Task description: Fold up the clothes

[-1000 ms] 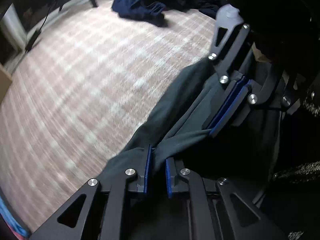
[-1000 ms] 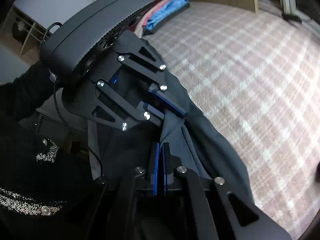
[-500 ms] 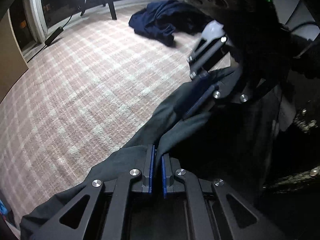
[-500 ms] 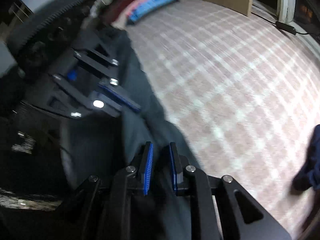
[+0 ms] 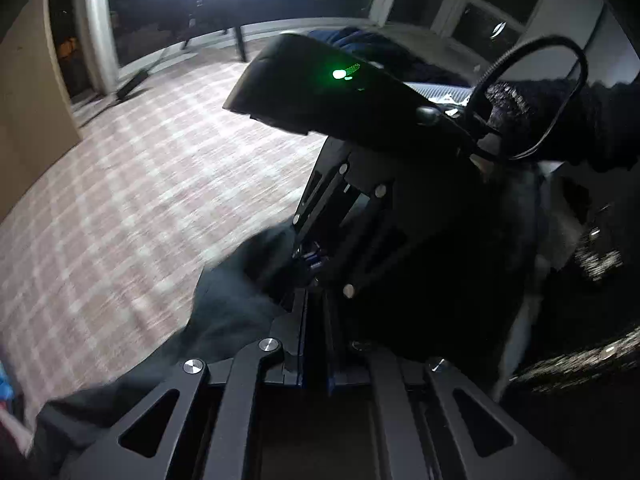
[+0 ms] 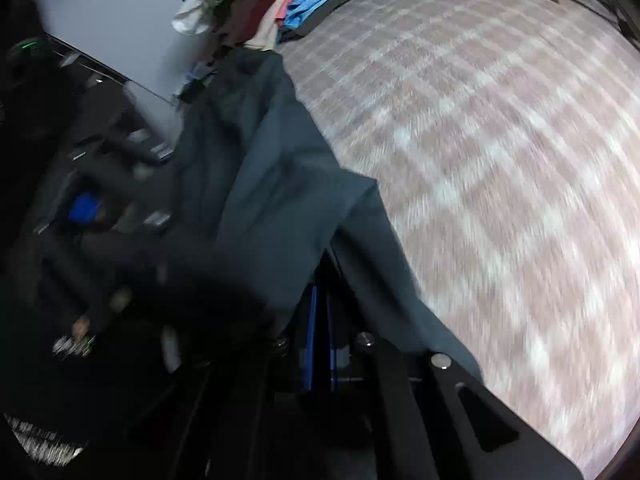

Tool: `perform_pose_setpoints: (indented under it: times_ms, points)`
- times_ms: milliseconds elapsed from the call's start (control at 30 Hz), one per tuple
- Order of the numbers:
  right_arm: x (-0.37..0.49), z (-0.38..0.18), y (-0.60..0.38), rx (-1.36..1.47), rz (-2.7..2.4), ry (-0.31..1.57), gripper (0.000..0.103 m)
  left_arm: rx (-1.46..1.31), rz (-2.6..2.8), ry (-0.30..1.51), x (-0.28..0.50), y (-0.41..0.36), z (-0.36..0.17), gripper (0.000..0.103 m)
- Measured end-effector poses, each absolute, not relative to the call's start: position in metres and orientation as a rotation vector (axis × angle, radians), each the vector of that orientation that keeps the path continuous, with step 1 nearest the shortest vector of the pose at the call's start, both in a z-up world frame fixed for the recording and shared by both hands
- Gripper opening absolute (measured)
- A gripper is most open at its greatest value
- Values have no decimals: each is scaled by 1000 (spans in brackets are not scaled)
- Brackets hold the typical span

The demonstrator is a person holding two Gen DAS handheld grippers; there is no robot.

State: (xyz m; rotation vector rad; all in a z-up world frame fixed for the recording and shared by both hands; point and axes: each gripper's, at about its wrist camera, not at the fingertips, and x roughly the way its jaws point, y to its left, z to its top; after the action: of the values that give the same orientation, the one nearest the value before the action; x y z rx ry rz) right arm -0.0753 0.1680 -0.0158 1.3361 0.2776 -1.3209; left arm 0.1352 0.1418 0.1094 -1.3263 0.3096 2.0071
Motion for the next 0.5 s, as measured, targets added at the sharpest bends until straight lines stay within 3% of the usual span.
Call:
perform_pose_setpoints:
  times_ms: [67,233,400,500]
  points:
    - [-83,-17,161,1331,-1340,233,5,-1368,2036,309,138,129,104,16]
    - [-125,-3,166,1281,-1565,188,5,-1483,2081,210,144,95,84,18]
    - [-196,12,195,1394,-1730,-32,14,-1519,2082,203,145,87,70,20]
    - [-205,28,216,1375,-1791,-49,17,-1492,2099,167,139,85,72,20]
